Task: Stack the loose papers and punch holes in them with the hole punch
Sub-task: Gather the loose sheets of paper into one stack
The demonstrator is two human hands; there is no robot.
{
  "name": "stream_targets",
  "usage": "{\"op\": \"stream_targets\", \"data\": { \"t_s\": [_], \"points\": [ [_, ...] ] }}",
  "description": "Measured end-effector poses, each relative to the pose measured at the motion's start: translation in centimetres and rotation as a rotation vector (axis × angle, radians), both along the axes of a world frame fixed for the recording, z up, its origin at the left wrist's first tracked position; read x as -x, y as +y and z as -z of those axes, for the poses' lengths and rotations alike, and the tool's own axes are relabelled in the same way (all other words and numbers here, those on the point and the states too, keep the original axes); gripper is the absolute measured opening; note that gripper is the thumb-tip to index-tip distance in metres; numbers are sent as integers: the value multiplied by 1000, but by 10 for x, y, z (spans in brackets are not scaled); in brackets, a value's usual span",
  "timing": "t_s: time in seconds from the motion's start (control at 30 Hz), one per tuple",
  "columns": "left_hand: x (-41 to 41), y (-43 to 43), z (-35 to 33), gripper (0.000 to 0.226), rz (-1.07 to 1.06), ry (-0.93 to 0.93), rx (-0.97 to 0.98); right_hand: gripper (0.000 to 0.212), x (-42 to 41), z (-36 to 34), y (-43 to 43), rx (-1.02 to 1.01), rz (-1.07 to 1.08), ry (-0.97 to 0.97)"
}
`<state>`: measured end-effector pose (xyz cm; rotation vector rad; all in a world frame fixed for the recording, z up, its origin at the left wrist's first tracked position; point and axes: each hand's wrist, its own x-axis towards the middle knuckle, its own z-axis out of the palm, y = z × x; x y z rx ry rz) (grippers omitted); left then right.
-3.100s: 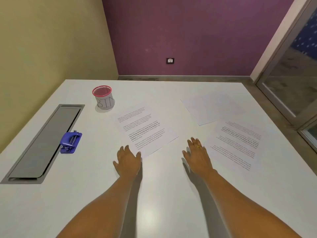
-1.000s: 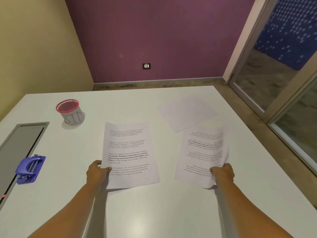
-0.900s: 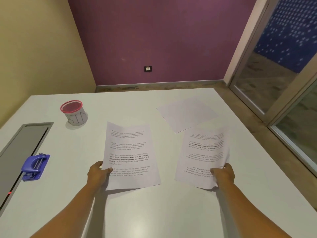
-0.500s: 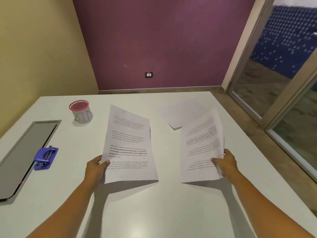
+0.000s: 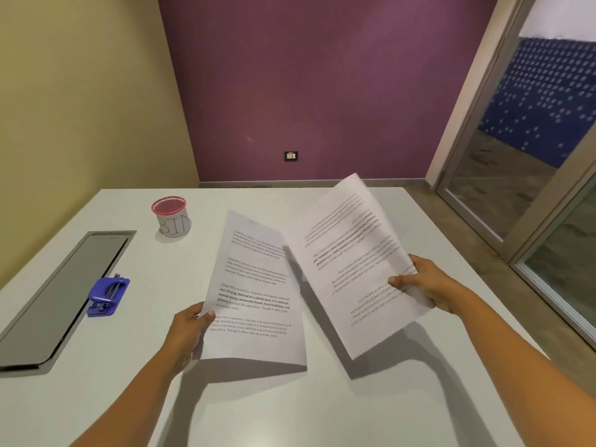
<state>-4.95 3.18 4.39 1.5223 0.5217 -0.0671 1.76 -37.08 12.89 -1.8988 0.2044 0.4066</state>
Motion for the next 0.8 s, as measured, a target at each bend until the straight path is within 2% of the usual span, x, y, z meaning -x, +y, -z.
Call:
{"op": "stream_targets", "data": {
  "t_s": [0.13, 0.23, 0.33, 0.47, 0.57, 0.7, 0.8],
  "points": [
    [-1, 7, 4, 27, 73, 42, 34, 30, -13, -10, 9, 192, -287, 81],
    [0, 7, 8, 21, 111, 79, 99, 25, -32, -10, 20, 455, -473, 104],
    [1, 4, 13, 22, 126, 115, 126, 27, -49, -4, 38, 732, -612, 74],
    [0, 6, 23, 27, 109, 152, 136, 28, -68, 12, 69, 959, -714, -35],
    [-1, 4, 27, 30, 121, 178, 127, 20, -75, 26, 85, 1124, -740, -128],
    [0, 6, 39, 29, 108, 206, 102, 35, -76, 46, 99, 1319, -708, -266],
    [1, 7, 47, 28, 89, 220, 95, 49, -73, 66, 99, 1271, -524, -426]
  ]
}}
